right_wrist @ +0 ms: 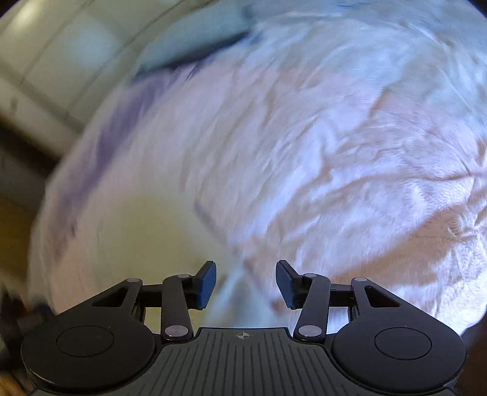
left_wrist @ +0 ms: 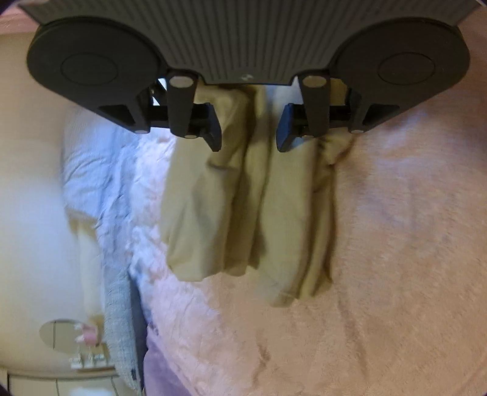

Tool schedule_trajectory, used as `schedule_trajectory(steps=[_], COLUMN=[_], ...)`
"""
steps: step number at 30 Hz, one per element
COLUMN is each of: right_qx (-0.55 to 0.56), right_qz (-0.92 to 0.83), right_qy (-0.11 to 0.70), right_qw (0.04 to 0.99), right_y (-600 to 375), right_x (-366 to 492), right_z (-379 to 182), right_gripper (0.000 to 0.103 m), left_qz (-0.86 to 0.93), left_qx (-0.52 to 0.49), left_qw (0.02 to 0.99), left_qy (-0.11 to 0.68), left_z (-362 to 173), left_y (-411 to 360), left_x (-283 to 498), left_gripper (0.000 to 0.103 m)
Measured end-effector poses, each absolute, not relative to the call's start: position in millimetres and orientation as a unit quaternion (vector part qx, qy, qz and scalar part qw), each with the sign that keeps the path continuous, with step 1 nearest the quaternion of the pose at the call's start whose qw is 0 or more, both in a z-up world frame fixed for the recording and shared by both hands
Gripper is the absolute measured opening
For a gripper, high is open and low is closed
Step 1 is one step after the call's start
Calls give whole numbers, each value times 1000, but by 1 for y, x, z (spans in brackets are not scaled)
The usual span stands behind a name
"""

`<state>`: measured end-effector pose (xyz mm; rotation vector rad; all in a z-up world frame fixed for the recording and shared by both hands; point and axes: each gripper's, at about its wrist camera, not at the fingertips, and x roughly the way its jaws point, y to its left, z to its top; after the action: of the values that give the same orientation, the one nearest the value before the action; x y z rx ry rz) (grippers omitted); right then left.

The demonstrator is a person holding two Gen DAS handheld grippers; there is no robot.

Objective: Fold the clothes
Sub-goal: 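Grasp the bunched shirt fabric with the left gripper and lift it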

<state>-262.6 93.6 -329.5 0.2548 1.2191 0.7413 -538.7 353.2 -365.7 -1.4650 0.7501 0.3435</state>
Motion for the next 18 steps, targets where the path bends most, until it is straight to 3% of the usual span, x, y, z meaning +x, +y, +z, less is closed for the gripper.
schedule_trajectory(steps=[4,16,17,18], right_qx=[99,53,39,26], right_qz=[332,388,392,394], right_qy=[596,623,621,618], right_qw=[724,677,678,679], right_y=[104,130,134,138], right_x=[-228,-211,-212,-213], right_z=[-350,-374,-374,-374], right_gripper=[48,48,48,48], left_qz=[149,175,173,170], left_qx=[-679,-630,-630,-624], left_qw=[658,698,699,706], left_qy=[290,292,290,289], left_z=[-379,-377,-378,-377], left_y=[343,328,327,326], left_x=[-528,-531,-528,-526], left_gripper=[42,40,37,24])
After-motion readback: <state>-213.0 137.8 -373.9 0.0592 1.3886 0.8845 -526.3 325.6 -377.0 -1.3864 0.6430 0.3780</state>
